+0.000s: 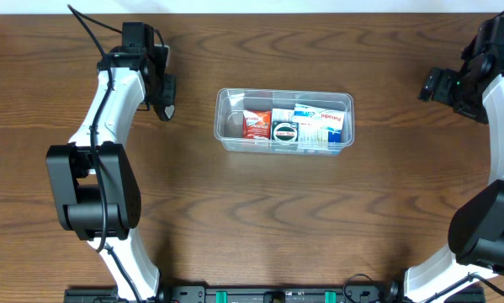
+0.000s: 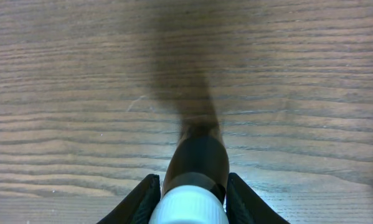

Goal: Pack container
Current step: 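Lower left gripper and grasp the bottle around its body, then lift the bottle and carry it over the container's left end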

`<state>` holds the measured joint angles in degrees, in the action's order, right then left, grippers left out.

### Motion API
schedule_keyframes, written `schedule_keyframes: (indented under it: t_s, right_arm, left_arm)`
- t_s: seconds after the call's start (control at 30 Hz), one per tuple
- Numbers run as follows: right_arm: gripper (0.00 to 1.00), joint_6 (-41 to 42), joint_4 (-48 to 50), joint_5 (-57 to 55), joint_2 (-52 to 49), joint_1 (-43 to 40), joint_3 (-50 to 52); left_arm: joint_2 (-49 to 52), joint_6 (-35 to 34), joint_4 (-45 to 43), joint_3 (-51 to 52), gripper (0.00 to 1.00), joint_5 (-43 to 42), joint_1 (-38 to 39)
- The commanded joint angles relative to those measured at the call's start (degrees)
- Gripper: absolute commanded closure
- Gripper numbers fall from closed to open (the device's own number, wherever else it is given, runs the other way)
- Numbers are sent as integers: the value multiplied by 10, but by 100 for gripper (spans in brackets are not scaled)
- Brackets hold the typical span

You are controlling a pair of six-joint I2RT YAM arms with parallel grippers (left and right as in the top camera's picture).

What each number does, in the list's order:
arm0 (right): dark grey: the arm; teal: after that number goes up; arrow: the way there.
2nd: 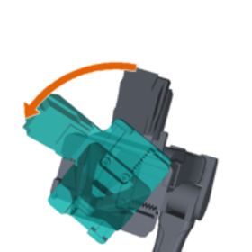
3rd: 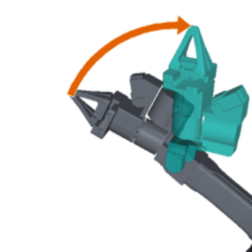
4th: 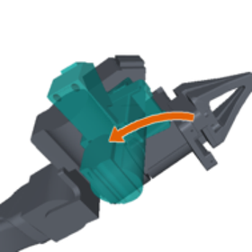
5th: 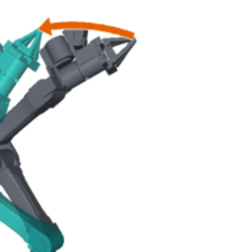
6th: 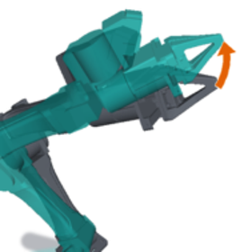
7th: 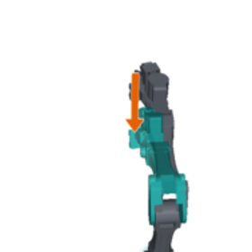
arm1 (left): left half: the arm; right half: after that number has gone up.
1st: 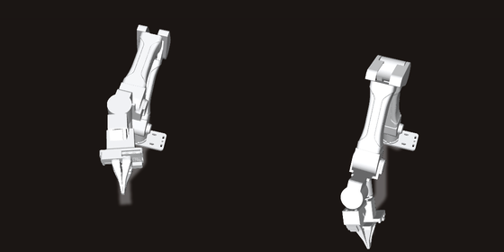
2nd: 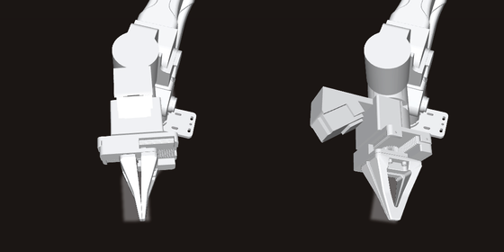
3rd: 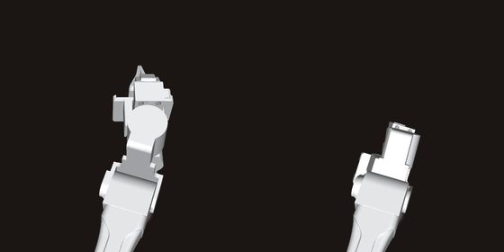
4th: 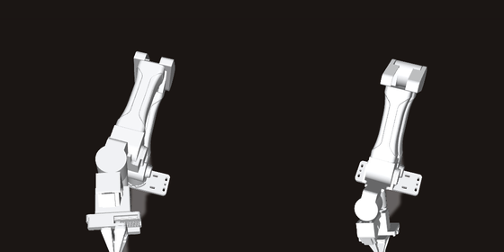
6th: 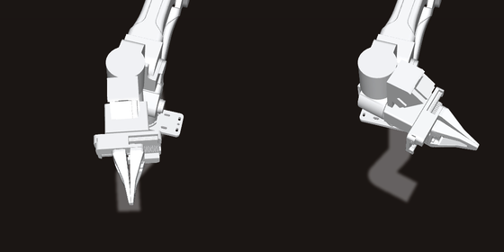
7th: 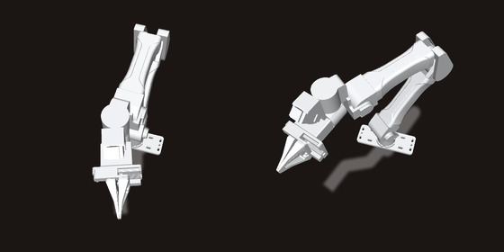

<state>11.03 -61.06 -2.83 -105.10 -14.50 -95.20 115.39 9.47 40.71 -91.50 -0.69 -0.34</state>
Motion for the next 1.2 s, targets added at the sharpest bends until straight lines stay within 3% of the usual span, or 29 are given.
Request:
schedule_keyframes:
  t_s: [0.0,0.27,0.53,0.77,1.17]
  right_arm:
    - [1,-8,-1,-4,6,-2,-7]
    - [1,-8,-1,-4,6,-2,-7]
    - [1,-8,-1,-4,6,-2,-7]
    - [1,-8,-1,-4,6,-2,-7]
    - [1,-8,-1,-4,6,-2,-7]
  left_arm:
    - [2,6,4,3,65,18,-5]
    - [2,5,4,3,72,18,-5]
    - [-7,0,10,1,73,18,-4]
    - [-51,-75,29,-10,74,-10,-2]
    - [-174,-135,42,-10,75,-28,51]
